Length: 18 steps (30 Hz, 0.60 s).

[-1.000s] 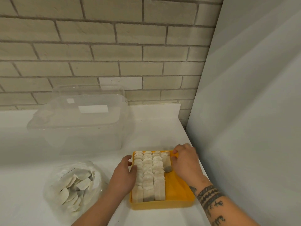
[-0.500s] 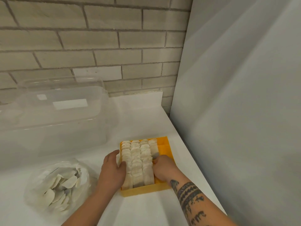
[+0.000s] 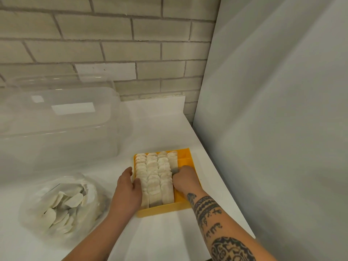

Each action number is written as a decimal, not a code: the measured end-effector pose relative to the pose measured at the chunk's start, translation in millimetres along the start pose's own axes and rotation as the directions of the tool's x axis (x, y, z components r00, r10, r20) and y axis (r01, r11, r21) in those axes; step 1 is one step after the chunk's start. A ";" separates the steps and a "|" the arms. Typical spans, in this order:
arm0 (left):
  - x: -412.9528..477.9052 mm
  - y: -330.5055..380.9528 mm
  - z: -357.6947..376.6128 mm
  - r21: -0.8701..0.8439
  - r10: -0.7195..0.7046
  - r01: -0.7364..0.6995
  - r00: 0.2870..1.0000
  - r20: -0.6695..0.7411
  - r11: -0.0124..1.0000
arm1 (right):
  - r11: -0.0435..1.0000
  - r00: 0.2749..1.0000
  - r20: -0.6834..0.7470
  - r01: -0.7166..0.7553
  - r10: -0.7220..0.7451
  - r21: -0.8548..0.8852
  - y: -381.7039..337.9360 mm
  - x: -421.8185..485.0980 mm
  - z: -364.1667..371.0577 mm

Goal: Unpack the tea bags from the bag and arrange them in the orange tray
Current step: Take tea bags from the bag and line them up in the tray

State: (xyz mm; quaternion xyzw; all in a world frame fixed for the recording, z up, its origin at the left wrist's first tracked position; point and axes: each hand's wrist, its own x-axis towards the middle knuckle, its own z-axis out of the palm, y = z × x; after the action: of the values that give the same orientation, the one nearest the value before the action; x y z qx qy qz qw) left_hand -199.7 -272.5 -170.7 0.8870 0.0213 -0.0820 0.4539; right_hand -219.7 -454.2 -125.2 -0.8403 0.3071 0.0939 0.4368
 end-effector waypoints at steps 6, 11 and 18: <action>-3.4 6.2 -3.2 0.000 -0.016 0.016 1.000 0.019 1.000 | 1.000 1.000 -0.001 0.008 -0.008 0.000 -2.1 0.6 -2.6; -5.1 22.5 -17.6 -0.026 -0.031 0.032 0.999 0.031 0.999 | 0.991 0.995 -0.005 0.101 -0.102 -0.086 -9.6 -10.6 -12.0; -13.2 40.7 -96.7 -0.224 0.031 -0.055 0.993 -0.112 0.973 | 0.896 0.903 -0.009 0.424 -0.429 -0.130 -56.2 -62.3 25.1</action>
State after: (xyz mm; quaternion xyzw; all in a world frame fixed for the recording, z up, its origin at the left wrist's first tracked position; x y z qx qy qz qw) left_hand -195.9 -217.7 -80.4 0.8327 0.0358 -0.0210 0.5521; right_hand -232.8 -383.2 -75.7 -0.9145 0.1172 -0.0006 0.3873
